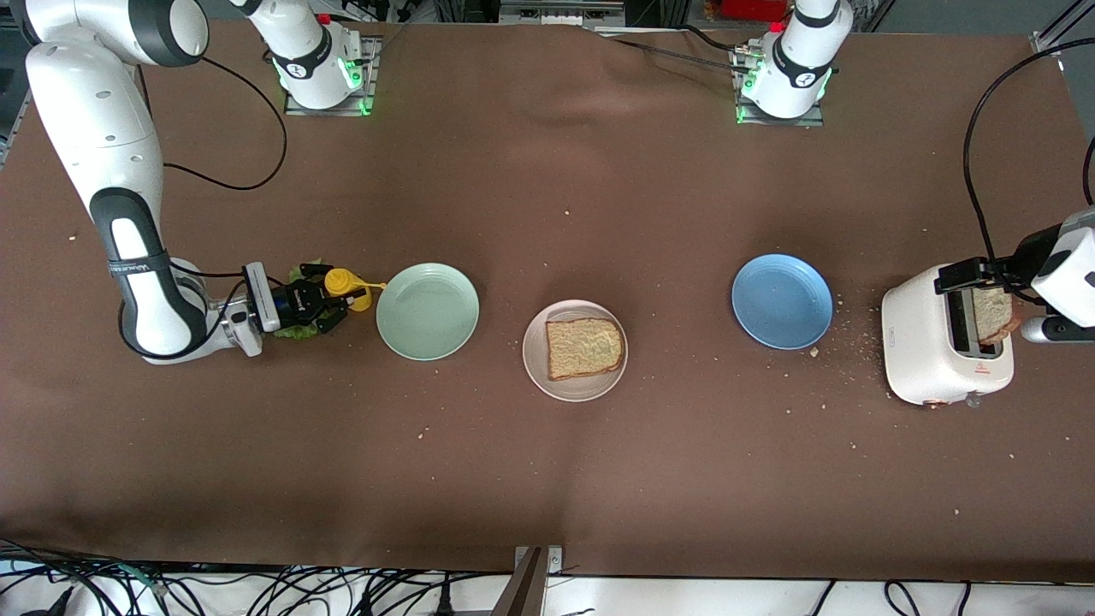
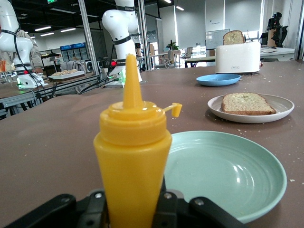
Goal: Make sandwich in beige plate with both arms
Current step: 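Set the yellow bottle down beside the green plate with the right gripper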
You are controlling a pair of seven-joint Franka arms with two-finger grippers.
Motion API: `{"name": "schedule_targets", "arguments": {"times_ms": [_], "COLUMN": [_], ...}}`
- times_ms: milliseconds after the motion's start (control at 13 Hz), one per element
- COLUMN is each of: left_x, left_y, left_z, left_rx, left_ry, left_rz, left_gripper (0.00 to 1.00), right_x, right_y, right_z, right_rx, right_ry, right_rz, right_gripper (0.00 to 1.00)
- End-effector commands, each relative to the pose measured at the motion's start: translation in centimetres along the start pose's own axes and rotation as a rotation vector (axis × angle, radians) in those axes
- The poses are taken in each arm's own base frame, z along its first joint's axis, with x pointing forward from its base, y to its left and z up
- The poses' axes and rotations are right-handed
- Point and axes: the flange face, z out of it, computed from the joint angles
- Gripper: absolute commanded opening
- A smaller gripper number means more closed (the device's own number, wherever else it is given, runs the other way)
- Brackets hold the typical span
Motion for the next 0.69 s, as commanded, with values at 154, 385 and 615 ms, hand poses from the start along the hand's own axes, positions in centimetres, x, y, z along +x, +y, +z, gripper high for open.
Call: {"name": "schedule_targets", "arguments": {"times_ms": [154,385,615], "left_x": [-0.2,-0.1,0.2], "left_y": [-0.5,-0.3,-0.7], "left_z": [0.0,0.1,1.0], "left_rx": [0.032,0.031,0.034], "left_ry": [-0.011,-0.013,-0.028], "left_rz": [-0.002,0.001,-0.003], "left_gripper": [1.0,1.0,1.0], "right_x": [4.9,8.5,10.8], "right_y": [1.9,0.3,-0.7], "right_z": [-4.0,-8.7,-12.2], "right_rx": [0.016,-0.003,-0.068], "right_ry": [-0.105,-0.235,-0.418], "right_rz": [0.058,0.195,0.407], "right_gripper": [1.0,1.0,1.0]}}
